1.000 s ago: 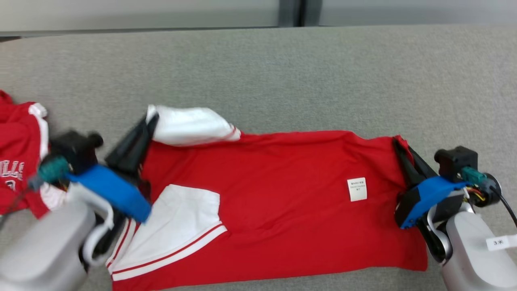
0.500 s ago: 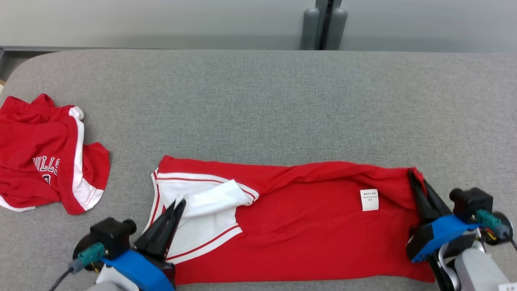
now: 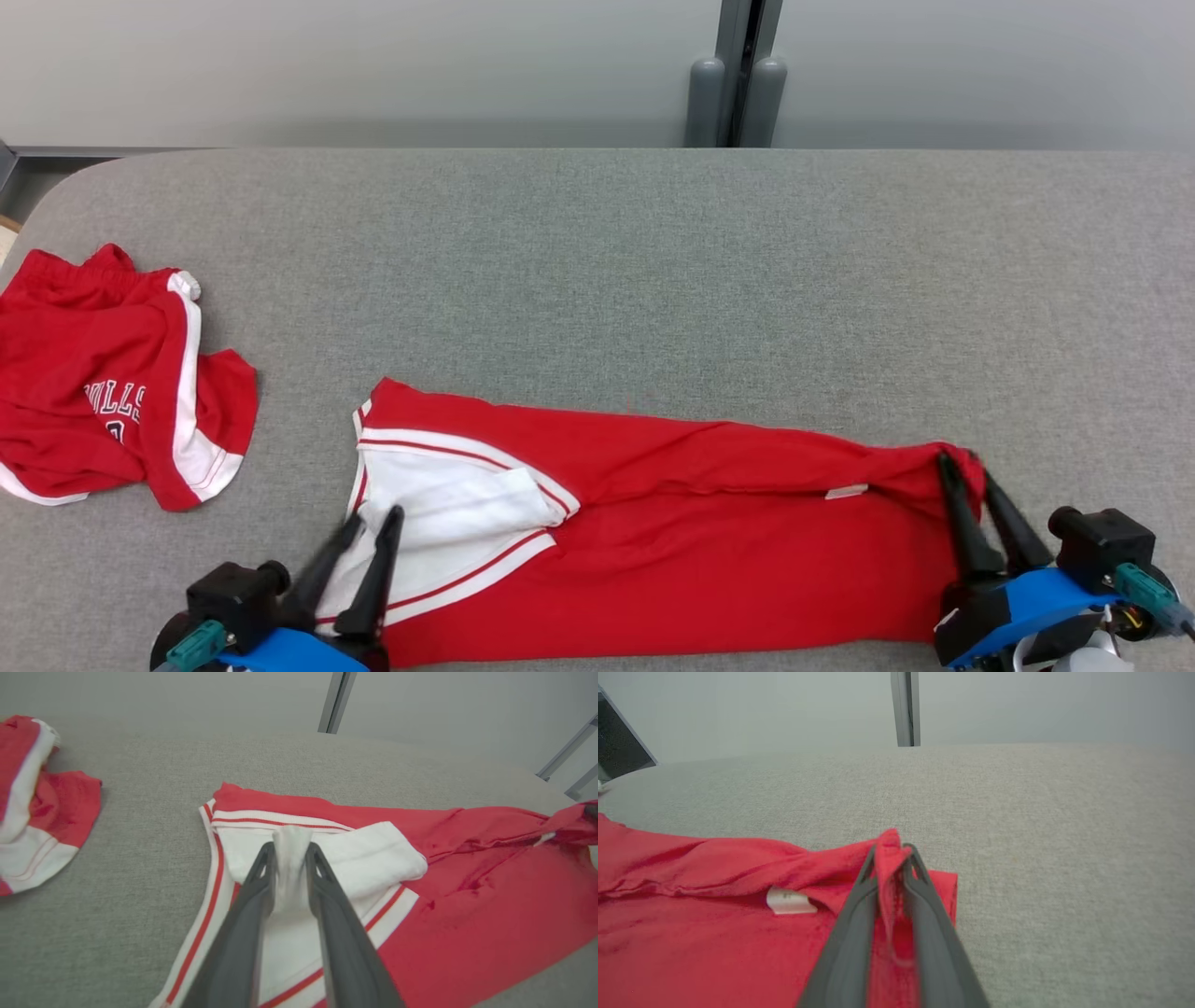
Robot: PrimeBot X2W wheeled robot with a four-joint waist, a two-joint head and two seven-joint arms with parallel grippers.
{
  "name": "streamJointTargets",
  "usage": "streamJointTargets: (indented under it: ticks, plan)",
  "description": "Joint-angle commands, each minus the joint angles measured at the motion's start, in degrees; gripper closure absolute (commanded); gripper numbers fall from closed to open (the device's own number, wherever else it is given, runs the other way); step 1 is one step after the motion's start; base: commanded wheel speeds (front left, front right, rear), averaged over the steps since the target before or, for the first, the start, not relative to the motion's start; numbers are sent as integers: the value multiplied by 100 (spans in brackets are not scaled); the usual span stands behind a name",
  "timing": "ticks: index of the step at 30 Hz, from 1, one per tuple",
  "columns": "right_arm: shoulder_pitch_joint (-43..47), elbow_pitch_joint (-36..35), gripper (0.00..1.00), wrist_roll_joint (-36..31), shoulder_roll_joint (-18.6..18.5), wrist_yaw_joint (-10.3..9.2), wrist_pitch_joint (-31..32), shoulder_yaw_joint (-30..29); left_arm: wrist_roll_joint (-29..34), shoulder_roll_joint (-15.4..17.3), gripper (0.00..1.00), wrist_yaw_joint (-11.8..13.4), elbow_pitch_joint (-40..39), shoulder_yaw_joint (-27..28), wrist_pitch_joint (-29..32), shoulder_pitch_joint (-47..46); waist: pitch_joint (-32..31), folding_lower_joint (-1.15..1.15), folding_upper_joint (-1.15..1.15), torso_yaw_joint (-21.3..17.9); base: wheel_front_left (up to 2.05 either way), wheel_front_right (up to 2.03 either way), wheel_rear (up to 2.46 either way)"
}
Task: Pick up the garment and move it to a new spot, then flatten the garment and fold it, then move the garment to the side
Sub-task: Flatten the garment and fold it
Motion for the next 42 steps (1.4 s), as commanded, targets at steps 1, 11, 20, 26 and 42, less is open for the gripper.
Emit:
streamJointTargets:
  ticks: [1, 11, 20, 26, 42]
  plan:
    - [139, -162, 0, 19, 17, 1, -26, -56, 154, -96, 0, 28, -58, 218, -26, 97, -14, 1, 0, -15, 0, 0, 0]
    - [269, -908, 0, -24, -52, 1, -24, -316, 1719, -1248, 0, -20, -685, 2388, -26, 625, -122, 1, 0, -69, 0, 0, 0]
    - [-62, 178, 0, -273, 86, 1, 225, -527, 2975, -2238, 0, -363, -905, 3845, -26, 667, -145, 1, 0, 8, 0, 0, 0]
    - [-204, 774, 0, -255, 226, 1, 453, -506, 3375, -2422, 0, -513, -760, 4245, -26, 622, -89, 1, 0, 18, 0, 0, 0]
    - [-306, 1292, 100, 98, 279, 0, 420, -110, 3778, -2537, 0, -696, -515, 4560, -26, 658, -114, 1, 0, -28, 0, 0, 0]
